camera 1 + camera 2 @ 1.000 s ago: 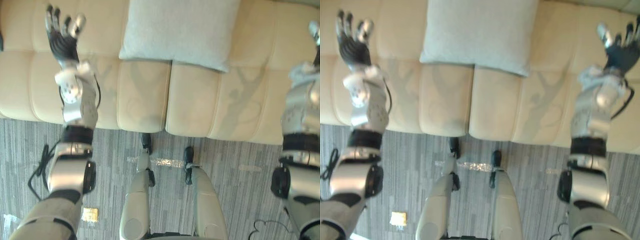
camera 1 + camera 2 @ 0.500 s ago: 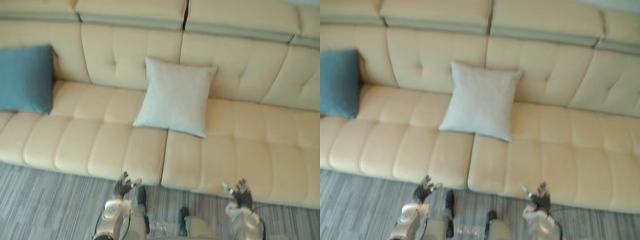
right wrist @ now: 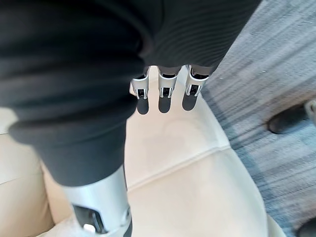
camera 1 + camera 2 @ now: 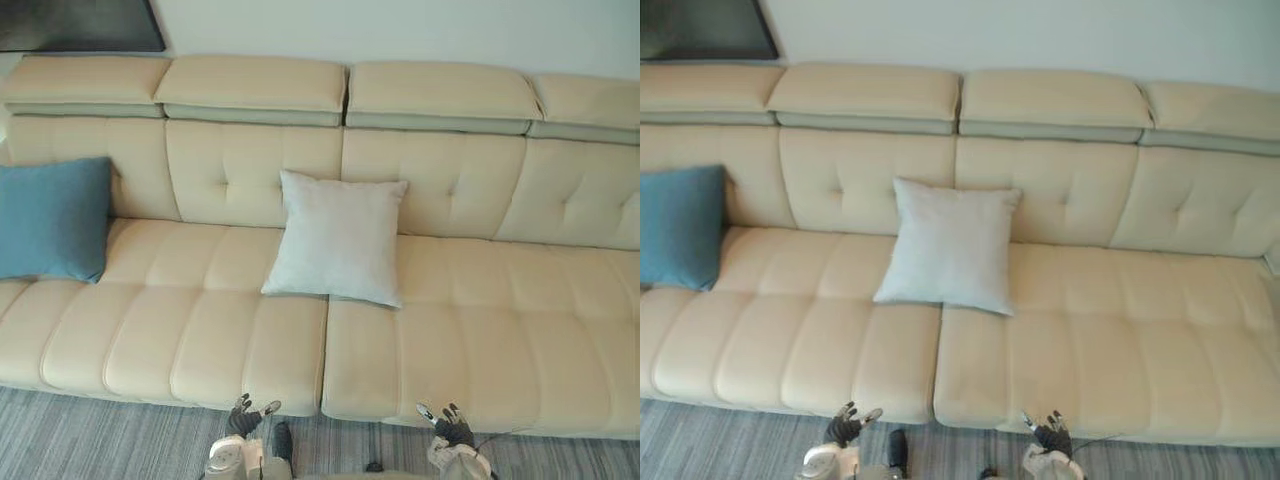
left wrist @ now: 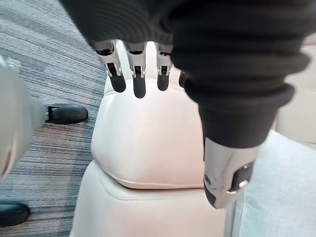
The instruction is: Pick up cushions and gather them together orderly.
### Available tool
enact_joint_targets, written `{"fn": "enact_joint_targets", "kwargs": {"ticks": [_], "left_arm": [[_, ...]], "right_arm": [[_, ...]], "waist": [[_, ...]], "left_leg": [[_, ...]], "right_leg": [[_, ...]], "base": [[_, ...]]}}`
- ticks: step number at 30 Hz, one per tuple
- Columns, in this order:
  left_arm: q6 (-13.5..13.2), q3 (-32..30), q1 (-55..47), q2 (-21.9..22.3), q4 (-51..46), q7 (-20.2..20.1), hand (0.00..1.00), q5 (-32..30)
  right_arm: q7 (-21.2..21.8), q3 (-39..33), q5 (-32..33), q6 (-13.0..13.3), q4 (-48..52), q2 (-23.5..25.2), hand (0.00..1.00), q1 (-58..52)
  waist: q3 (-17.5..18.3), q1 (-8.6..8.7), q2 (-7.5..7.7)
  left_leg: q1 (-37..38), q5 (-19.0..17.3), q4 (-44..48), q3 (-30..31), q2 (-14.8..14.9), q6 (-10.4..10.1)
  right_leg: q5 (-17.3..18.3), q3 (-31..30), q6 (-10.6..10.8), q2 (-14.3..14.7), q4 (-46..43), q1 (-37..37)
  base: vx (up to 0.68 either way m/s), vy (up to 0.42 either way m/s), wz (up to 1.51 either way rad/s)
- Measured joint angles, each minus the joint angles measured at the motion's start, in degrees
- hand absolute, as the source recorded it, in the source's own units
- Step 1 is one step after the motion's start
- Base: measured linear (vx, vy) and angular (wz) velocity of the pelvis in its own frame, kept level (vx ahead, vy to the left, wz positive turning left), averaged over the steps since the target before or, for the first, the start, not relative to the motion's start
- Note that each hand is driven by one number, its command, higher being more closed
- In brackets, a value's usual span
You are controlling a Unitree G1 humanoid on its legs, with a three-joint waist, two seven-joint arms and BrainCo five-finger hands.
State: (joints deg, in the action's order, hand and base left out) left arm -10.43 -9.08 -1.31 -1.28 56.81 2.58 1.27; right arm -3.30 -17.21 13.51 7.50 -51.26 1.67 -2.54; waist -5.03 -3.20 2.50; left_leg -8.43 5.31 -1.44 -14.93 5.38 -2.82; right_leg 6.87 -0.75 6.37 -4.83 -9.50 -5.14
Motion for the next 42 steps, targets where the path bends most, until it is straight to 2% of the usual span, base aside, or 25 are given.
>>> {"fn": "enact_joint_targets", "kwargs": {"ticks": [1, 2, 4, 7, 8, 9, 10, 11, 12, 13, 14, 17, 18, 19, 20, 21, 22, 23, 24, 26, 28, 30, 32, 35, 42], "left_arm": [[0.1, 0.05, 1.75, -0.14, -0.13, 0.56, 0.0, -0.01], [0.12, 0.03, 2.19, -0.06, -0.26, 0.81, 0.0, -0.01], [0.13, -0.07, 3.17, -0.23, -1.22, 1.21, 0.0, -0.04], [0.04, -0.3, 3.52, -0.67, -3.8, 1.86, 0.0, -0.01], [0.04, -0.59, 3.4, -0.95, -4.08, 1.87, 0.0, 0.0], [0.22, -1.06, 3.77, -1.17, -4.07, 1.87, 0.0, 0.03], [0.61, -1.23, 3.91, -0.9, -3.99, 1.87, 0.0, 0.02], [1.18, -0.97, 3.26, 1.03, -3.67, 1.83, 0.0, 0.04], [1.12, -0.97, 3.11, 2.01, -3.89, 1.75, 0.0, 0.04], [1.16, -1.08, 3.34, 2.14, -3.87, 1.91, 0.0, 0.09], [1.23, -0.92, 3.47, 2.24, -3.89, 2.05, 0.0, 0.12], [1.21, 1.29, 2.98, 2.98, -3.88, 2.13, 0.0, 0.73], [1.23, 4.11, 2.83, 2.82, -3.88, 2.04, 0.0, 1.32], [1.25, 4.51, 2.75, 2.8, -3.88, 2.02, 0.0, 1.34], [1.26, 5.59, 2.53, 2.79, -3.89, 1.91, 0.0, 1.38], [1.28, 6.64, 3.04, 2.8, -4.02, 1.7, 0.0, 1.57], [1.31, 6.67, 2.95, 2.9, -4.18, 1.68, 0.0, 1.73], [1.48, 6.68, 2.75, 2.99, -4.23, 1.68, 0.0, 1.86], [1.89, 6.66, 2.89, 2.97, -4.23, 1.68, 0.0, 2.3], [2.19, 6.62, 2.91, 3.05, -4.24, 1.63, 0.0, 2.42], [2.35, 6.19, 2.83, 2.89, -4.27, 1.63, 0.0, 2.92], [2.36, 5.91, 2.82, 2.89, -4.27, 1.63, 0.0, 3.17], [2.38, 5.52, 2.65, 2.91, -4.24, 1.7, 0.0, 3.42], [2.42, 5.47, 0.94, 2.11, -3.82, 1.75, 0.0, 3.38], [2.48, 3.49, 0.49, 2.2, -0.65, 1.67, 0.0, 2.23]], "right_arm": [[-0.14, 0.82, -0.02, -0.16, 0.06, 0.27, 0.0, 1.57], [-0.17, 0.85, -0.02, -0.18, 0.16, 0.29, 0.0, 1.78], [-0.28, 1.74, 0.0, -0.26, 0.37, 0.44, 0.0, 2.68], [-0.46, 1.85, -0.01, -0.25, 0.36, 0.51, 0.0, 1.36], [-0.47, 1.97, 0.0, -0.25, 0.35, 0.58, 0.0, 1.22], [-0.46, 1.92, -0.01, -0.25, 0.32, 0.48, 0.0, 1.38], [-0.54, 1.64, -0.01, -0.25, 0.74, 0.48, 0.0, 1.99], [-1.06, 1.3, -0.01, -0.16, 0.94, -1.03, 0.0, 1.35], [-1.38, 1.61, -0.02, -0.2, 0.9, -1.76, 0.0, 1.43], [-1.43, 1.72, -0.03, -0.21, 0.98, -1.52, 0.0, 1.65], [-1.51, 2.18, -0.04, -0.23, 1.05, -1.48, 0.0, 3.01], [-1.96, 2.98, -0.02, -0.12, 2.48, -1.94, 0.0, 4.06], [-2.34, 3.46, 0.05, 0.3, 3.27, -1.69, 0.0, 3.0], [-2.39, 3.47, 0.05, 0.32, 3.27, -1.71, 0.0, 2.8], [-2.52, 3.45, 0.05, 0.32, 3.19, -1.71, 0.0, 2.33], [-2.86, 3.42, 0.08, 0.32, 3.17, -1.56, 0.0, 1.73], [-2.94, 3.4, 0.08, 0.38, 3.07, -1.47, 0.0, 1.2], [-3.02, 3.83, 0.1, 0.36, 3.01, -1.38, 0.0, 0.87], [-3.09, 3.92, 0.1, 0.31, 3.01, -1.9, 0.0, 0.97], [-3.1, 3.9, 0.11, 0.14, 2.99, -2.29, 0.0, 0.7], [-3.03, 3.94, 0.13, -0.46, 2.77, -1.63, 0.0, -1.25], [-2.87, 4.04, 0.14, -0.63, 2.57, -1.3, 0.0, -1.43], [-2.67, 3.74, 0.13, -0.71, 1.17, -0.89, 0.0, -0.9], [-2.17, 3.43, 0.13, -1.26, -0.17, 0.95, 0.0, -1.1], [-1.77, 1.59, 0.22, -1.54, -1.57, 1.14, 0.0, -1.8]], "waist": [[-0.52, -0.04, -0.38], [-0.68, -0.06, -0.63], [-1.73, -0.12, -0.44], [-0.97, -0.59, 1.01], [-0.41, -0.73, 1.92], [0.33, -0.98, 2.92], [0.25, -1.33, 2.31], [1.72, -2.22, 0.25], [1.54, -2.98, 0.44], [1.03, -3.2, 1.54], [0.93, -3.34, 1.76], [0.54, -3.63, -1.83], [0.08, -3.46, -2.5], [-0.1, -3.43, -2.68], [-0.4, -3.3, -2.86], [-1.22, -2.66, -2.34], [-1.54, -2.53, -1.51], [-1.93, -2.95, -1.05], [-2.12, -2.99, -1.08], [-2.37, -2.44, -2.09], [-2.26, -2.16, -1.9], [-1.53, -1.53, -2.58], [-1.14, -1.13, -2.57], [0.78, -0.22, -1.0], [2.44, 0.07, -2.21]], "left_leg": [[-4.67, -2.65, 6.17, -0.2, 2.34, 0.5], [-5.59, -3.25, 7.08, -0.06, 3.08, 0.94], [-7.04, -3.99, 10.05, 0.07, 4.01, 1.66], [-9.07, -3.97, 12.83, 1.69, 3.74, 2.25], [-9.95, -3.5, 13.34, 1.75, 3.5, 1.97], [-11.39, -2.72, 14.46, 1.97, 3.37, 1.01], [-12.47, -2.06, 15.04, 2.04, 3.4, 0.35], [-13.73, -3.24, 16.17, 1.85, 3.37, 1.13], [-13.55, -1.8, 15.18, 0.04, 3.58, 1.63], [-14.39, -1.71, 16.44, -0.85, 3.07, 1.76], [-16.47, -1.73, 19.09, -1.05, 3.44, 1.76], [-17.45, -0.25, 20.16, -0.3, 7.25, 0.63], [-17.27, 2.48, 19.37, -0.17, 9.03, 0.41], [-17.25, 3.4, 19.01, -0.06, 9.31, 0.51], [-16.87, 6.45, 17.08, 0.14, 9.59, 0.79], [-15.26, 13.48, 11.16, 1.93, 8.65, -0.27], [-15.44, 11.68, 13.62, 2.33, 8.72, -0.83], [-16.19, 4.94, 20.05, 3.35, 8.6, -0.39], [-17.25, -2.2, 26.96, 5.51, 8.22, -1.34], [-17.42, -8.38, 34.01, 8.58, 8.04, -1.41], [-14.44, -14.53, 40.65, 11.86, 7.69, -2.51], [-10.61, -19.21, 39.05, 16.54, 6.5, -4.29], [-8.28, -21.32, 33.41, 19.06, 4.82, -6.29], [-6.93, -19.11, 27.29, 17.54, 2.81, -4.7], [-5.46, -18.07, 25.45, 12.74, 1.19, -2.6]], "right_leg": [[-2.38, 1.26, 0.29, 0.94, -2.67, -3.63], [-2.66, 1.87, 0.24, 1.19, -3.13, -4.13], [1.77, 6.56, -2.2, -0.28, -16.81, -7.43], [5.46, 7.07, -0.53, -3.72, -34.19, -5.98], [4.45, 6.39, -0.08, -4.66, -34.93, -4.78], [4.07, 5.75, 1.52, -4.91, -32.84, -3.93], [4.21, 6.54, 1.79, -3.8, -31.91, -5.08], [6.35, 6.18, 3.64, -2.34, -27.67, -2.73], [8.11, 5.14, 4.1, -2.68, -29.87, -2.58], [9.1, 3.85, 3.82, -3.66, -31.0, -1.55], [12.49, 3.47, 2.86, -3.0, -26.1, 0.26], [13.85, 6.05, 2.0, 0.95, -19.65, 3.29], [14.99, 8.52, -0.11, 2.79, -18.63, 4.44], [15.13, 8.92, -0.38, 3.28, -18.7, 4.56], [15.15, 9.75, -0.52, 4.06, -19.24, 4.44], [14.26, 11.36, -2.42, 3.99, -18.63, 4.64], [14.54, 11.93, -3.64, 3.78, -17.91, 4.76], [15.03, 12.46, -6.09, 3.67, -16.14, 4.9], [15.99, 12.82, -7.91, 3.53, -14.09, 4.49], [15.21, 12.71, -8.92, 3.67, -14.57, 2.6], [14.31, 12.08, -9.05, 3.47, -14.93, 1.81], [13.69, 11.3, -8.18, 3.56, -15.67, 0.34], [12.57, 9.64, -6.92, 3.64, -15.91, -1.42], [8.92, 7.59, -4.68, 1.81, -11.13, -1.63], [2.73, 2.38, -2.1, 0.74, -3.69, -0.83]], "base": [[-0.13, 0.016, -0.36], [-0.17, 0.013, -0.2], [-0.09, -0.003, 0.08], [-0.08, -0.07, 0.3], [-0.11, -0.179, 0.17], [-0.13, -0.158, 0.06], [-0.09, -0.056, 0.05], [0.0, 0.0, 0.0], [-0.01, -0.044, -0.06], [-0.08, -0.165, -0.15], [-0.17, -0.214, -0.18], [-0.23, -0.185, -0.17], [-0.25, -0.184, 0.13], [-0.27, -0.199, 0.29], [-0.32, -0.213, 0.51], [-0.31, -0.206, 0.49], [-0.33, -0.252, 0.26], [-0.21, -0.17, -0.26], [-0.21, -0.156, -0.39], [-0.24, -0.032, -0.31], [-0.22, 0.041, -0.15], [-0.15, 0.114, -0.13], [-0.14, 0.172, -0.27], [-0.1, 0.174, -0.17], [-0.07, 0.147, -0.34]]}}
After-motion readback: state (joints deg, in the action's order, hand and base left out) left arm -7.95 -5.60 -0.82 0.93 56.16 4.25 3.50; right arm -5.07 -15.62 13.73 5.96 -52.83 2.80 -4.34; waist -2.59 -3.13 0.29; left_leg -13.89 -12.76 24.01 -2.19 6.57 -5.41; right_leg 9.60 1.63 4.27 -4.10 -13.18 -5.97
